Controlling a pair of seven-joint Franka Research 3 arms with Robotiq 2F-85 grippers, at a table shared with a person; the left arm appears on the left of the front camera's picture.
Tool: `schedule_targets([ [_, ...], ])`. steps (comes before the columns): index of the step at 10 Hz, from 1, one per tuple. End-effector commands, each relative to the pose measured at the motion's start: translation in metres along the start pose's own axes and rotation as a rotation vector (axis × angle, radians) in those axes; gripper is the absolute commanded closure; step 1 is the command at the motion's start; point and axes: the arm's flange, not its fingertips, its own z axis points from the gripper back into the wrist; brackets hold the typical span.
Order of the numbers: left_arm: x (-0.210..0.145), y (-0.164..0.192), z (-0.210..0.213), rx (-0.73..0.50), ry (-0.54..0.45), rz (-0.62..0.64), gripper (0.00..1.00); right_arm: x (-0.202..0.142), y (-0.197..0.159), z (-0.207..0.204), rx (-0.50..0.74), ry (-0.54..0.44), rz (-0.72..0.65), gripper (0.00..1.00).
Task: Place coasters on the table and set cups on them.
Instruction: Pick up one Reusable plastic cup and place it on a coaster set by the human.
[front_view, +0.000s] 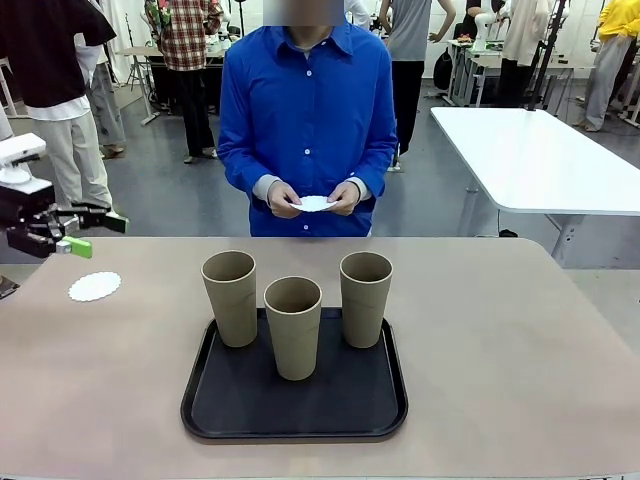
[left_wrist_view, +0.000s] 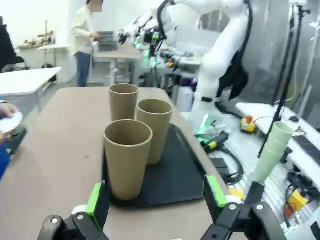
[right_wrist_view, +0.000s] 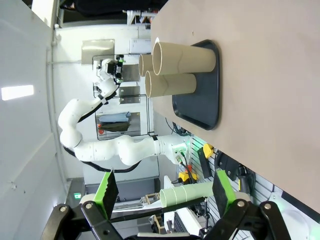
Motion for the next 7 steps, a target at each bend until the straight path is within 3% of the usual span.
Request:
schedule_targets([
  [1,-0.008,0.021,0.004,0.054,0.138,0.032,0.00,-0.001,0.000,0.000,0.009,0.001,0.003,0.00],
  [2,0.000,0.000,0.000,0.000,0.000,0.000,0.00,-0.001,0.000,0.000,0.009,0.001,0.003,0.00],
  [7,-0.002,0.007,0.002,-0.003,0.011,-0.002,0.00,-0.001,0.000,0.000,0.009,0.001,0.003,0.00],
])
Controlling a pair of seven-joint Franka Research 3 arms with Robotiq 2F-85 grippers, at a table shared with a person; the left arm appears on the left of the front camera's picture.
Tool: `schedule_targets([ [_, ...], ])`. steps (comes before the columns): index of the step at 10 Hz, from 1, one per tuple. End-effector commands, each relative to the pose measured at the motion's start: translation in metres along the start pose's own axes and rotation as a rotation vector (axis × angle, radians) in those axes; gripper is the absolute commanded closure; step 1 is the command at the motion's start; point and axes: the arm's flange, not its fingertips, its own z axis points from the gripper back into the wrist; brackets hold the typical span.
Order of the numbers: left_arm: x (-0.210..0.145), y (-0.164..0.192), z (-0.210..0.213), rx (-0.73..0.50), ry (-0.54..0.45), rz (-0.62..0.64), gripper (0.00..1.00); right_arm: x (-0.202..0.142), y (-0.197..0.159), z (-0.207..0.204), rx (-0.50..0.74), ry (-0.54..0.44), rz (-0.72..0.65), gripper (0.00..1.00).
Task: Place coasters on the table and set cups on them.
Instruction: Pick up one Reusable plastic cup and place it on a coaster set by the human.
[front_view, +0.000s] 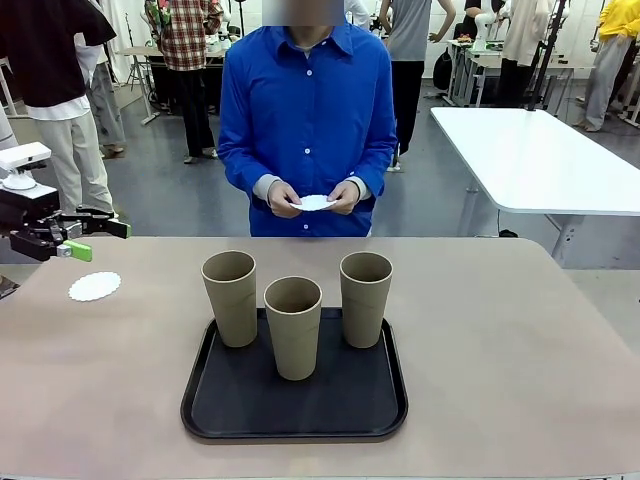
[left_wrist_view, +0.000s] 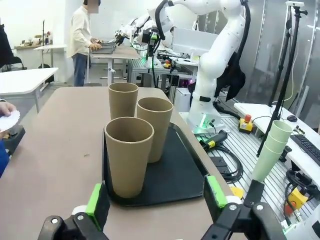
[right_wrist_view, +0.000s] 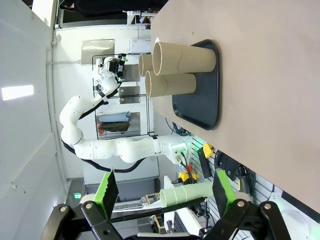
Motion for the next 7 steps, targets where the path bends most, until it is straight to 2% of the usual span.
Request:
schedule_targets([
  [1,-0.006,0.002,-0.009,0.001,-0.009,-0.054,0.00,-0.001,0.000,0.000,0.009,0.001,0.003,0.00],
  [3,-0.024,0.003,-0.027,0.027,-0.059,-0.137,0.00,-0.001,0.000,0.000,0.009,0.001,0.003,0.00],
  [7,-0.062,0.033,-0.062,0.090,-0.106,-0.052,0.00,-0.001,0.000,0.000,0.009,0.001,0.003,0.00],
])
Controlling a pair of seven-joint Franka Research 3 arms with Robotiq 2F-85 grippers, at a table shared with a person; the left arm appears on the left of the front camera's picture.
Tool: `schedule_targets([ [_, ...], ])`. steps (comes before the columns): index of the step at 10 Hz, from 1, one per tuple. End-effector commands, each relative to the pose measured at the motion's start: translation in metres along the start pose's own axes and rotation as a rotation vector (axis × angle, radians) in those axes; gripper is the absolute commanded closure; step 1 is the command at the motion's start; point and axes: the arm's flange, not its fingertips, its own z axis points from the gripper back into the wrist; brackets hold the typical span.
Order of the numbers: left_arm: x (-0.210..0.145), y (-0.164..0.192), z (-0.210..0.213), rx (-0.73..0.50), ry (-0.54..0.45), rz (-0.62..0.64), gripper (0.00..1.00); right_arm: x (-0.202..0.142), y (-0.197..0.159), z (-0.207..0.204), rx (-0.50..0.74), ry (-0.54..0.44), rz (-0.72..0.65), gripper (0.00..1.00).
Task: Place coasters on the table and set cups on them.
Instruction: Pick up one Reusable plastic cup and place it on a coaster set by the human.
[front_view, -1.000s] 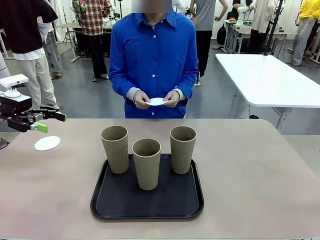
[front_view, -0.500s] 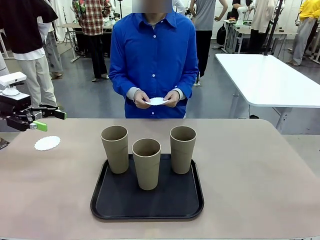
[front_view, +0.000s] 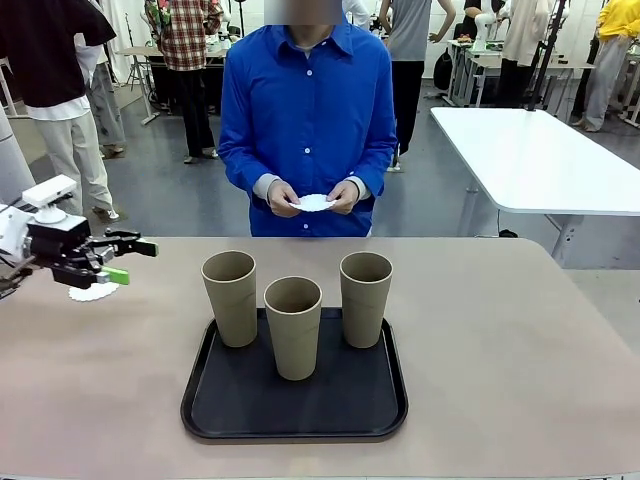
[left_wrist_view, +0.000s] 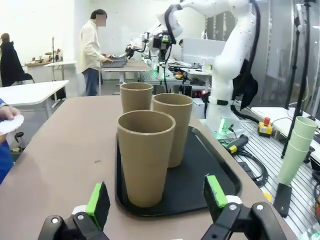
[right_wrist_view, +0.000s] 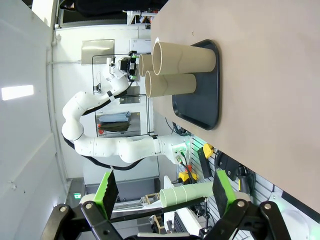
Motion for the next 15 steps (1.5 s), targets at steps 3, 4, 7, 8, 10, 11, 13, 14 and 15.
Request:
schedule_targets([
  [3,-0.024,0.033,-0.033,0.028,-0.022,0.031,0.00,-0.001,0.000,0.000,0.010,0.001,0.003,0.00],
  [4,-0.032,0.036,-0.041,-0.018,-0.017,0.027,0.00,-0.001,0.000,0.000,0.010,0.001,0.003,0.00],
  [7,-0.049,0.036,-0.061,-0.109,-0.007,0.018,0.00,-0.001,0.000,0.000,0.010,0.001,0.003,0.00],
  [8,-0.054,0.035,-0.070,-0.121,0.014,-0.007,0.00,-0.001,0.000,0.000,0.010,0.001,0.003,0.00],
  [10,-0.061,0.035,-0.086,-0.122,0.029,-0.053,0.00,-0.001,0.000,0.000,0.010,0.001,0.003,0.00],
  [11,-0.058,0.038,-0.090,-0.110,0.029,-0.073,0.00,-0.001,0.000,0.000,0.010,0.001,0.003,0.00],
  [13,-0.051,0.046,-0.095,-0.099,0.010,-0.086,0.00,-0.001,0.000,0.000,0.010,0.001,0.003,0.00],
  [14,-0.050,0.048,-0.096,-0.094,0.010,-0.083,0.00,-0.001,0.000,0.000,0.010,0.001,0.003,0.00],
  [15,-0.051,0.051,-0.102,-0.105,0.016,-0.081,0.00,-0.001,0.000,0.000,0.010,0.001,0.003,0.00],
])
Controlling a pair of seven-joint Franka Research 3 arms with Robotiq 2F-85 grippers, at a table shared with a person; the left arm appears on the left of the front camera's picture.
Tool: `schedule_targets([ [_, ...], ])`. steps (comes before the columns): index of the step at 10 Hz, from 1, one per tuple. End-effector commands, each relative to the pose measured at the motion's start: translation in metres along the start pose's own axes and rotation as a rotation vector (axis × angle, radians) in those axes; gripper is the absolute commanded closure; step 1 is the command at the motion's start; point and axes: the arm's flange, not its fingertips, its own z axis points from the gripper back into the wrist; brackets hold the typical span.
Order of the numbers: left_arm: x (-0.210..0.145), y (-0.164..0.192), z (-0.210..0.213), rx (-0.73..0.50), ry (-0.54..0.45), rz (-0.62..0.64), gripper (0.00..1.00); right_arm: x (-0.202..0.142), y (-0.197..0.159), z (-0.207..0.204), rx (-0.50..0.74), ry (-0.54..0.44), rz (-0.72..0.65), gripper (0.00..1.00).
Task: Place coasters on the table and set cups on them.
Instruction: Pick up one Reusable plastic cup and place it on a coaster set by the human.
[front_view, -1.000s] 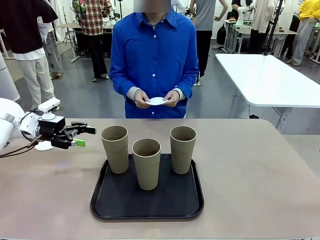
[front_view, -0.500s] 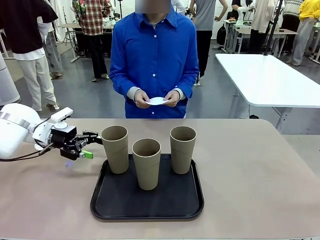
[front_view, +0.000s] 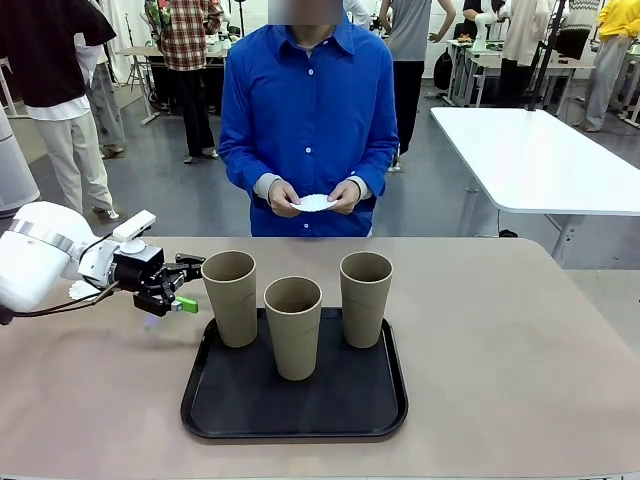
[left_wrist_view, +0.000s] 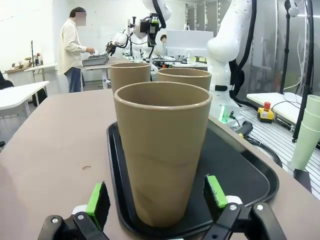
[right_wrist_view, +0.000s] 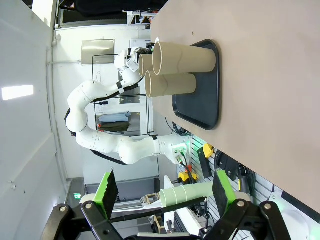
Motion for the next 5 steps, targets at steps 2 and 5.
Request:
schedule_targets([
  [2,-0.0044,0.0045,-0.0159,-0.011,0.012,-0.001,0.00,-0.0014,0.0004,-0.0003,0.010,0.001,0.003,0.00],
  [5,-0.0074,0.0070,-0.0216,-0.015,0.013,0.006,0.00,-0.0014,0.0004,-0.0003,0.010,0.001,0.003,0.00],
])
